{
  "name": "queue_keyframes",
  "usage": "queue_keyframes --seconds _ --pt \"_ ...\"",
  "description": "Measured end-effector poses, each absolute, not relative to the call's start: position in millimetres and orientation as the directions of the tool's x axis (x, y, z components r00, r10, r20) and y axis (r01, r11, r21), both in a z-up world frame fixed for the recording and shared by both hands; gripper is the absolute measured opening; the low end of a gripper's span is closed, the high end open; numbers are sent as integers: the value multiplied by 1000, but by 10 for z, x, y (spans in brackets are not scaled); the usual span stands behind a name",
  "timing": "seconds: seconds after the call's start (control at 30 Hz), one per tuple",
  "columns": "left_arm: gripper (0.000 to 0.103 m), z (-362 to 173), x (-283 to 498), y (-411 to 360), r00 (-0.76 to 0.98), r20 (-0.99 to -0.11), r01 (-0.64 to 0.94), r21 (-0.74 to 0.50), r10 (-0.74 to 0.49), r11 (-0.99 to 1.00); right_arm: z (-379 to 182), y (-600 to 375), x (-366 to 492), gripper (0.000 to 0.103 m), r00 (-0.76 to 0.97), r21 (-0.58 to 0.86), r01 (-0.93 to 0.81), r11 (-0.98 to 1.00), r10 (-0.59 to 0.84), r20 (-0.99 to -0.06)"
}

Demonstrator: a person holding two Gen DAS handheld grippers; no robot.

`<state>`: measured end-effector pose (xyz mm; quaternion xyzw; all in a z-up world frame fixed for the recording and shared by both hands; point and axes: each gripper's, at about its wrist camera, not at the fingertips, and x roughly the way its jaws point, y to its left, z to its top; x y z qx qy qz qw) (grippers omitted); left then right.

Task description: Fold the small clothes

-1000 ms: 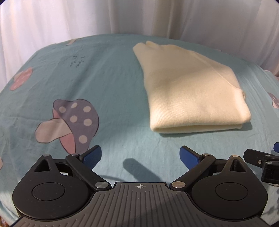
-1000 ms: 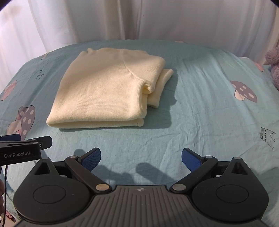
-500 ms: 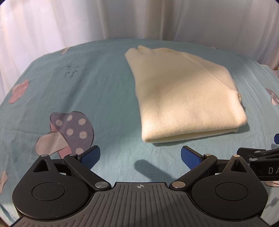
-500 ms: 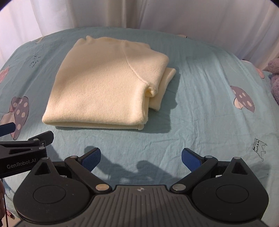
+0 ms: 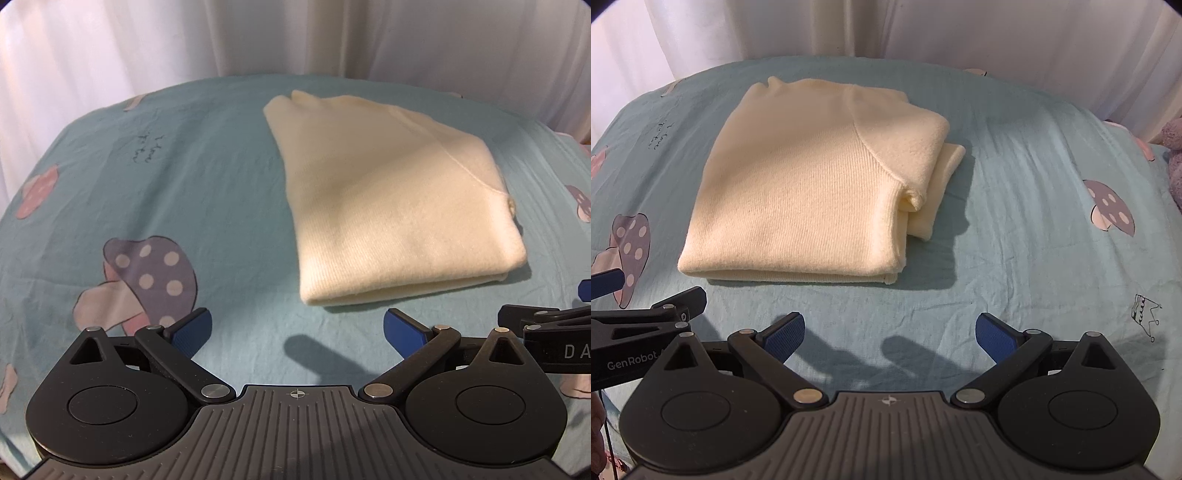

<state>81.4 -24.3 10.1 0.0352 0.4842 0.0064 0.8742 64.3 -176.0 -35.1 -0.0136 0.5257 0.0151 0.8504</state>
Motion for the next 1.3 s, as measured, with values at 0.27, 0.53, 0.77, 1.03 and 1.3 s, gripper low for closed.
queue_keyframes --seconds 0.27,0.53,0.77,1.03,1.3 --pt "102 68 866 -344 510 -857 68 132 79 989 -319 -1810 659 99 451 13 -14 1000 18 -892" --pt "102 79 871 -350 504 -862 80 113 57 990 -345 -1828 663 99 445 14 -15 1000 19 -895" --pt "102 61 875 -342 492 -868 73 112 62 991 -366 -1812 642 99 444 18 -15 1000 23 -896" --pt "102 62 879 -335 484 -873 68 111 65 991 -360 -1818 618 99 448 14 -11 1000 18 -894" --pt "102 43 895 -332 470 -881 65 99 58 993 -343 -1813 583 99 451 3 -12 1000 8 -892"
